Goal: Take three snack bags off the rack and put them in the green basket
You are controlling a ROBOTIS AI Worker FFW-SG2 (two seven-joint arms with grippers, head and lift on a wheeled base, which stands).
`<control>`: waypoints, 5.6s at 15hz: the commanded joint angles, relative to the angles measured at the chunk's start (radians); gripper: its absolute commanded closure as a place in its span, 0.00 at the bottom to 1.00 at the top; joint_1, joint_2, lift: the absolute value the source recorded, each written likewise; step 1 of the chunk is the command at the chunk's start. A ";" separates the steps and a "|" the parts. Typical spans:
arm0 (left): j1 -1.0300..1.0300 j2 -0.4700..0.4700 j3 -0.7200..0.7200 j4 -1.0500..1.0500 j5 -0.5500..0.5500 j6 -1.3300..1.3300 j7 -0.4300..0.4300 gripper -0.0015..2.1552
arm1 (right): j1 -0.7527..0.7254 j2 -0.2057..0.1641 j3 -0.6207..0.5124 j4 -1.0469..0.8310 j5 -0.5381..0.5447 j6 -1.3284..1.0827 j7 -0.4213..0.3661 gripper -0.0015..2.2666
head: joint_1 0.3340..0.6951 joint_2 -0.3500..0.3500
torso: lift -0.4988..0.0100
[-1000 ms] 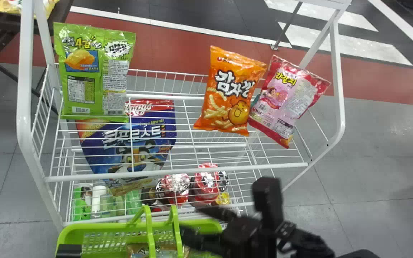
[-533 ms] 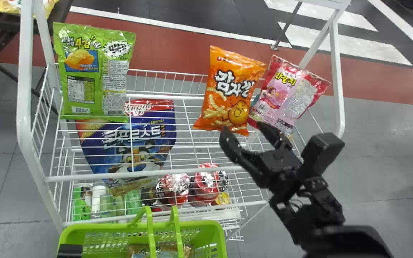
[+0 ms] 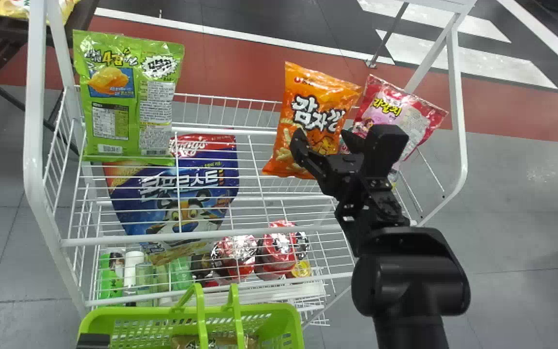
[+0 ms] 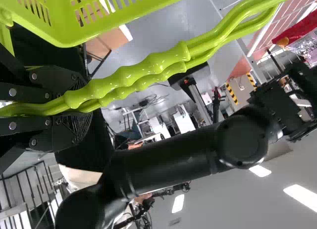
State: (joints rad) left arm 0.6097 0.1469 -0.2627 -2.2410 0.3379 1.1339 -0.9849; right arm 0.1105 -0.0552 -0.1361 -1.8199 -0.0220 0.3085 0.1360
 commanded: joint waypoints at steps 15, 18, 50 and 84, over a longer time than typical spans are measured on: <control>-0.007 0.008 0.000 -0.005 0.009 0.007 0.002 0.72 | 0.000 -0.006 0.000 -0.012 -0.009 0.001 0.067 0.96 | 1.00 0.00 | 0.95; -0.007 0.008 -0.003 -0.005 0.009 0.007 0.002 0.72 | 0.110 -0.006 -0.025 -0.179 -0.065 0.028 0.105 0.96 | 1.00 0.00 | 0.95; 0.015 -0.009 -0.001 -0.028 -0.002 -0.024 0.018 0.72 | 0.590 -0.155 0.194 -0.570 -0.233 0.783 0.379 0.78 | 1.00 0.00 | 0.95; -0.001 0.000 -0.029 0.001 -0.014 -0.021 0.008 0.72 | -0.111 -0.020 -0.172 0.065 -0.059 0.176 -0.184 0.99 | 1.00 0.00 | 0.95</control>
State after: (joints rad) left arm 0.6091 0.1472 -0.2915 -2.2397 0.3230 1.1131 -0.9780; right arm -0.0070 -0.0761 -0.3137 -1.7537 -0.0809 0.5119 -0.0526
